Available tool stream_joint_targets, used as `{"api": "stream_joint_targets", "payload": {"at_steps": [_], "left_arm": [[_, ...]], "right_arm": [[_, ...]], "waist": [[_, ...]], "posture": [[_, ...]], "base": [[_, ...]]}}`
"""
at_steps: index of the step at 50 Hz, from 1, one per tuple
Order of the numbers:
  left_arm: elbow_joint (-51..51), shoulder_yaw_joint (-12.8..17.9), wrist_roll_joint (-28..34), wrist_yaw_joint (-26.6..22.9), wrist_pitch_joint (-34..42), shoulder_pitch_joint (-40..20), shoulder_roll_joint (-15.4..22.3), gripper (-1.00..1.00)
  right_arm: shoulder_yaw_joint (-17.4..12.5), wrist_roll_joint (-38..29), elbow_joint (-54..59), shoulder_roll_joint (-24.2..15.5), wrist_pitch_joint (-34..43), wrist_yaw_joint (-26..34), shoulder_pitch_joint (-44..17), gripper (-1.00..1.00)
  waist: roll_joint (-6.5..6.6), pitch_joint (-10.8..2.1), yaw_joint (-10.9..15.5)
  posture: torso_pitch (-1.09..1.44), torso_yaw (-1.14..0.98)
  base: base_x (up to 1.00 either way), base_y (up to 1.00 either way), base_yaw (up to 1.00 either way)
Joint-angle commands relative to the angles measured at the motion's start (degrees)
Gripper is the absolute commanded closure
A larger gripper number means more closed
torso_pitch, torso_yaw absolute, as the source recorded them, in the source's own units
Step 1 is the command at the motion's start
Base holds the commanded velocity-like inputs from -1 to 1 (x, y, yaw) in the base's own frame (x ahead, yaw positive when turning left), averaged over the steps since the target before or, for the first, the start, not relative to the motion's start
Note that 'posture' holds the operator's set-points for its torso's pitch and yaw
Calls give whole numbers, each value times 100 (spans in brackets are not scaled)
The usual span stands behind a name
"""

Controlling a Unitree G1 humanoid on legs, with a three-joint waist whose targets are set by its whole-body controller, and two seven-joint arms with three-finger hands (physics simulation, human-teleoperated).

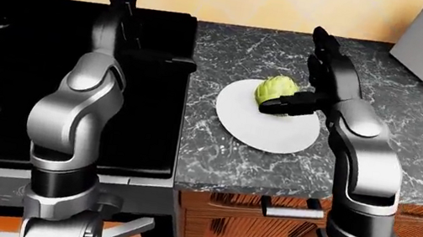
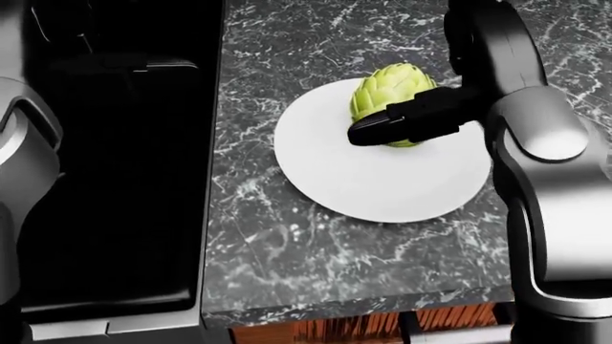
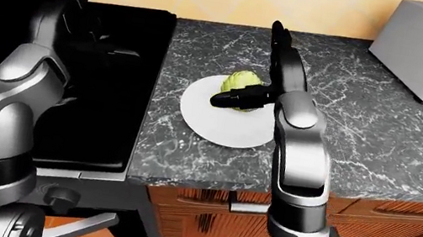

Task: Pick the artichoke from the plate and place it in the pan.

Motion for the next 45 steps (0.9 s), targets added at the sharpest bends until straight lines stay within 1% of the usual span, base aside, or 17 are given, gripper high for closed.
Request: {"api": "stream_joint_targets", "payload": {"at_steps": [1,3,4,5,6,13,14,17,18,22,25,28,29,30,33,45], "left_arm": [[-177,52,7,-4,-173,-190,60,-100],[-175,50,9,-1,-168,-195,58,-100],[-193,49,8,3,-154,-192,58,-100],[-202,52,4,5,-145,-194,56,-100],[-191,50,6,2,-153,-198,57,-100],[-150,44,19,-4,-178,-208,53,-100],[-143,47,19,-10,-188,-205,55,-100],[-196,57,-1,5,-140,-198,57,-100],[-208,53,-3,8,-129,-199,56,-100],[-148,49,8,0,-175,-211,56,-100],[-161,50,7,-7,-179,-189,59,-100],[-145,58,6,-9,-189,-189,63,-100],[-168,58,2,-2,-168,-187,63,-100],[-158,56,2,-6,-179,-187,62,-100],[-122,59,5,-9,-201,-202,66,-100],[-173,65,-18,0,-172,-184,75,-100]], "right_arm": [[-36,-99,-160,-29,-176,24,-207,-100],[-24,-154,-118,-19,-149,69,-238,-100],[-23,-174,-65,-12,-177,90,-242,-95],[-22,-193,-48,-6,-182,101,-246,-95],[-12,-225,-51,-8,-158,117,-263,-100],[9,-448,51,-45,-163,249,-253,-100],[54,-533,32,-75,-106,294,-250,-100],[36,-612,15,-38,-86,376,-241,-100],[42,-632,22,-16,-85,383,-249,-95],[46,-720,79,-1,-112,436,-270,-98],[61,-805,54,0,-81,484,-260,-90],[71,-896,54,-1,-64,542,-258,-67],[79,-933,36,-1,-20,562,-276,-67],[80,-953,50,4,-30,571,-272,-75],[97,-1048,143,26,-119,584,-234,-84],[127,-1315,412,88,-352,652,-189,-82]], "waist": [[5,-165,-3],[4,-167,-2],[5,-167,-3],[7,-166,-3],[7,-165,-4],[6,-163,-1],[5,-162,-1],[6,-163,-1],[6,-161,-2],[11,-156,-6],[14,-158,-4],[14,-153,-2],[16,-154,-3],[16,-155,-4],[17,-151,-5],[27,-160,-7]], "posture": [[0,0],[0,0],[0,0],[0,0],[0,0],[0,0],[0,0],[0,0],[0,0],[0,0],[0,0],[0,0],[0,0],[0,0],[0,0],[0,0]], "base": [[0,0,0],[0,0,0],[0,0,0],[0,0,0],[0,0,0],[0,0,0],[0,0,0],[0,0,0],[0,0,0],[0,0,0],[0,0,0],[0,0,0],[0,0,0],[0,0,0],[0,0,0],[0,0,0]]}}
